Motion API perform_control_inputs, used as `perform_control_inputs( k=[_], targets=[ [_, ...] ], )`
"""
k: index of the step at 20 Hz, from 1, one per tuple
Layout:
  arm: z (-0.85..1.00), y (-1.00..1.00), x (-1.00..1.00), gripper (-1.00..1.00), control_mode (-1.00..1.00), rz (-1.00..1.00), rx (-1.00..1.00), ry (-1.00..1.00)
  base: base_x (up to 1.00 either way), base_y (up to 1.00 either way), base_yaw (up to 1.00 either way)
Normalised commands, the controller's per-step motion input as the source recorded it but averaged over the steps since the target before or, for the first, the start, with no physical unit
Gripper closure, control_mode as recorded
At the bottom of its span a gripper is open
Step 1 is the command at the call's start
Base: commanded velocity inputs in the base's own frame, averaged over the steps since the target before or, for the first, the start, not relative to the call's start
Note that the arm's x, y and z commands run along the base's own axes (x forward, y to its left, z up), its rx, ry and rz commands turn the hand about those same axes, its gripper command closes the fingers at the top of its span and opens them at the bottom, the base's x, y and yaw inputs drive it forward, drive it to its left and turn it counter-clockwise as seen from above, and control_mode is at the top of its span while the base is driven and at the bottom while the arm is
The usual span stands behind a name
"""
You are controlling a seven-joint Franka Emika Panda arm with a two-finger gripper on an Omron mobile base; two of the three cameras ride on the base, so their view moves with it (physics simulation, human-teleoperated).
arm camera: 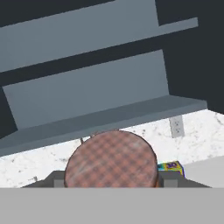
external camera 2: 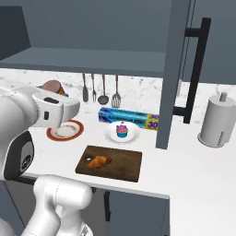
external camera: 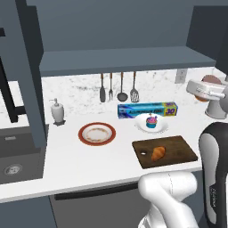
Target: From the different types of pastries on the counter, select a croissant and place it on the cutting board. Then retrieve a jar of jam from the cabinet and place it alongside the croissant on the cutting board.
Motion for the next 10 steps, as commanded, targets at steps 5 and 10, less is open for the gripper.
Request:
perform_control_inputs(
  k=[5,10],
  targets=[
    [-0.85,0.34,-0.61,1.00,-1.00,0.00,-0.14,-0.12,0.00,0.00,0.00],
    [-0.18,0.00,0.00,1.00,-1.00,0.00,0.00,0.00,0.00,0.00,0.00]
  ],
)
